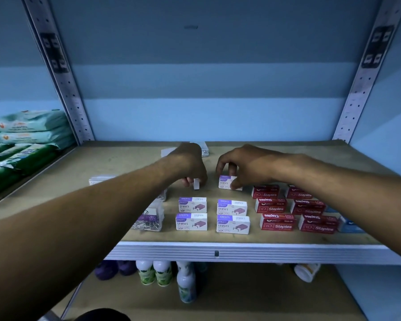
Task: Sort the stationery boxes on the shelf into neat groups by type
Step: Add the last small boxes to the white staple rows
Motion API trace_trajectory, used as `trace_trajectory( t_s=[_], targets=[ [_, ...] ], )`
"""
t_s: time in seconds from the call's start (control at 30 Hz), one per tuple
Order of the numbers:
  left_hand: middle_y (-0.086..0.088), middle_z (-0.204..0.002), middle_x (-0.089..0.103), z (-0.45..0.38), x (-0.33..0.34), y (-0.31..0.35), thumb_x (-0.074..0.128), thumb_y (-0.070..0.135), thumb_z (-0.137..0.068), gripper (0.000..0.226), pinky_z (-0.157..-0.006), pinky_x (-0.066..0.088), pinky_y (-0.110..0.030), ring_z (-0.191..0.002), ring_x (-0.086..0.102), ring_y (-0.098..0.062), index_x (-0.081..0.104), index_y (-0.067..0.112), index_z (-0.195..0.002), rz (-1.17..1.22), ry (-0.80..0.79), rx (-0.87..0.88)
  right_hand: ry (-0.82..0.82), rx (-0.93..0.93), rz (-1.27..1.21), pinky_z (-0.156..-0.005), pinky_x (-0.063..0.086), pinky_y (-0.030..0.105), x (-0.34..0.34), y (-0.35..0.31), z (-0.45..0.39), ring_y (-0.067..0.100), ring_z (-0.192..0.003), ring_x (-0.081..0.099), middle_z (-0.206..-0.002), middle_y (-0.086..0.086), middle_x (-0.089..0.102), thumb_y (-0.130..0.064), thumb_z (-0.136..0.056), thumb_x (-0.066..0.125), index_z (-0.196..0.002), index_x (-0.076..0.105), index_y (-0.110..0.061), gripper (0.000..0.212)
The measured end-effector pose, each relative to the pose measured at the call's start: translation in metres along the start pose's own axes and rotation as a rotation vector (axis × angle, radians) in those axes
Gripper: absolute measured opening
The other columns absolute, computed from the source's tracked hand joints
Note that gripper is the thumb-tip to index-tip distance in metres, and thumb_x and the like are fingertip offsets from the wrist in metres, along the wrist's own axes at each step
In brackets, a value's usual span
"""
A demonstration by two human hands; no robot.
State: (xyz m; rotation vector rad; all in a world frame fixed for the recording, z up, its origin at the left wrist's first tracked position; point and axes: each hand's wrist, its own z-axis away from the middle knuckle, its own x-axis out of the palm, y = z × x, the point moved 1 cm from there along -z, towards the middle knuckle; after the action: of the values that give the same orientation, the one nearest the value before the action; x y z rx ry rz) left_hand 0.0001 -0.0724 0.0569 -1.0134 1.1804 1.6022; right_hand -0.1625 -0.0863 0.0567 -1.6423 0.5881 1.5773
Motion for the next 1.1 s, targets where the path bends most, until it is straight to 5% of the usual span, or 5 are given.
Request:
trace_trajectory(
  t_s=[0.13, 0.27, 0.47, 0.8, 1.1],
  targets=[
    [-0.002, -0.062, 0.066, 0.002, -0.001, -0.003, 0.074, 0.04, -0.079, 0.031, -0.053, 0.048, -0.022, -0.049, 0.063, -0.015, 0.064, 0.013, -0.067, -0.042, 0.083, 0.059, -0.023, 0.027, 0.009, -0.081, 0.053, 0.031, -0.001, -0.001, 0.002, 0.007, -0.089, 0.061, -0.1, -0.012, 0.065, -0.029, -0.079, 0.083, -0.114, 0.066, -0.038, 0.039],
    [0.005, -0.105, 0.064, 0.0, -0.022, -0.013, 0.058, 0.025, -0.088, 0.014, -0.083, 0.051, -0.03, -0.095, 0.06, -0.016, 0.067, 0.021, -0.098, -0.076, 0.263, 0.275, -0.038, 0.055, -0.005, -0.085, 0.051, 0.03, -0.009, -0.002, 0.003, 0.005, -0.094, 0.062, -0.098, -0.016, 0.068, -0.036, -0.081, 0.081, -0.116, 0.065, -0.036, 0.038],
    [0.013, -0.118, 0.055, 0.001, -0.036, -0.02, 0.076, 0.009, -0.077, 0.049, -0.086, 0.056, -0.041, -0.102, 0.058, -0.012, 0.063, 0.039, -0.113, -0.334, -0.039, 0.559, -0.055, 0.076, 0.033, -0.091, 0.051, 0.032, -0.015, -0.005, 0.002, 0.005, -0.1, 0.062, -0.102, -0.018, 0.068, -0.039, -0.082, 0.079, -0.119, 0.066, -0.037, 0.039],
    [0.019, -0.078, 0.069, -0.002, -0.018, -0.013, 0.083, 0.026, -0.071, 0.018, -0.078, 0.059, -0.037, -0.079, 0.064, -0.005, 0.076, 0.035, -0.085, -0.359, -0.027, 0.583, 0.007, 0.04, 0.047, -0.081, 0.054, 0.027, -0.003, -0.002, -0.003, 0.008, -0.09, 0.065, -0.093, -0.014, 0.069, -0.025, -0.083, 0.078, -0.105, 0.077, -0.028, 0.022],
    [0.019, -0.091, 0.065, 0.006, -0.017, -0.015, 0.083, 0.043, -0.071, 0.033, -0.083, 0.053, -0.027, -0.092, 0.065, -0.01, 0.073, 0.031, -0.1, -0.318, -0.023, 0.524, 0.005, 0.03, 0.025, -0.083, 0.055, 0.028, -0.009, -0.007, 0.006, 0.003, -0.087, 0.065, -0.092, -0.015, 0.073, -0.026, -0.082, 0.079, -0.103, 0.077, -0.028, 0.021]
  ],
)
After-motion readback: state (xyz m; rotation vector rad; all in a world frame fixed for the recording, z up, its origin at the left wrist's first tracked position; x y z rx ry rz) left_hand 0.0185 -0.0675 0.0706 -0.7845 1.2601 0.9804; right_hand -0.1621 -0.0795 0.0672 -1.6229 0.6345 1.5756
